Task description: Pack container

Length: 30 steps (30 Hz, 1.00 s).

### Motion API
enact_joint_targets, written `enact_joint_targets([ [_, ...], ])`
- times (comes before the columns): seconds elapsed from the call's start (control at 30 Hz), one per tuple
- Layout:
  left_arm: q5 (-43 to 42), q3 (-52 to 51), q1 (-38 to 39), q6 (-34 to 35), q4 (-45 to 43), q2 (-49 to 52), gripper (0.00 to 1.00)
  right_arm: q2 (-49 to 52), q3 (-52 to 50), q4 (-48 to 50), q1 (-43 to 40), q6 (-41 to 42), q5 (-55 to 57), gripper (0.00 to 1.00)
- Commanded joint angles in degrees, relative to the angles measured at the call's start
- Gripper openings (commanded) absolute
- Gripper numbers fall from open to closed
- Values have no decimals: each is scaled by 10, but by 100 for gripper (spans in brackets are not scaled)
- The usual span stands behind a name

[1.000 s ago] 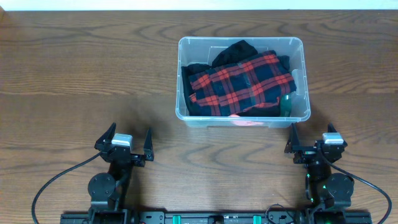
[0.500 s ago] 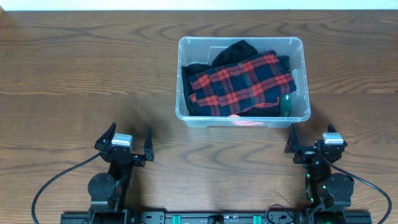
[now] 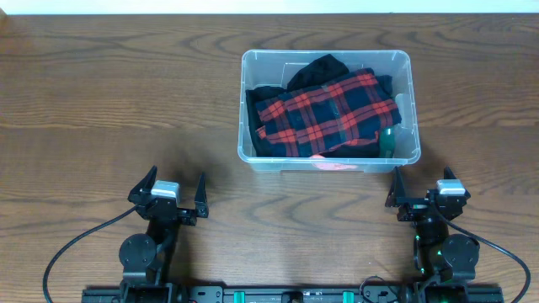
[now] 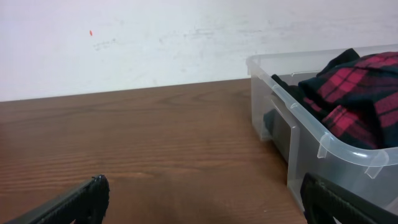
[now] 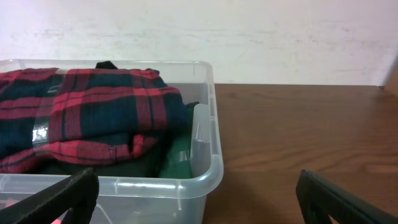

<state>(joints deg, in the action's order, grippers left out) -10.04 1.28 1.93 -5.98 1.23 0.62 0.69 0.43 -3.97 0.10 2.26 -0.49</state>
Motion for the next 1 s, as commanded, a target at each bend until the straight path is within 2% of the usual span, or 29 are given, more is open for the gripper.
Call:
enact_joint_targets([
  [0.0,3,-10,-4,1,19,-5,98,-4,-1,-2,-6,-11,-4,99],
  [0.97,2,-10,-10,1,19,-5,98,-4,-1,-2,-6,-11,-4,99],
])
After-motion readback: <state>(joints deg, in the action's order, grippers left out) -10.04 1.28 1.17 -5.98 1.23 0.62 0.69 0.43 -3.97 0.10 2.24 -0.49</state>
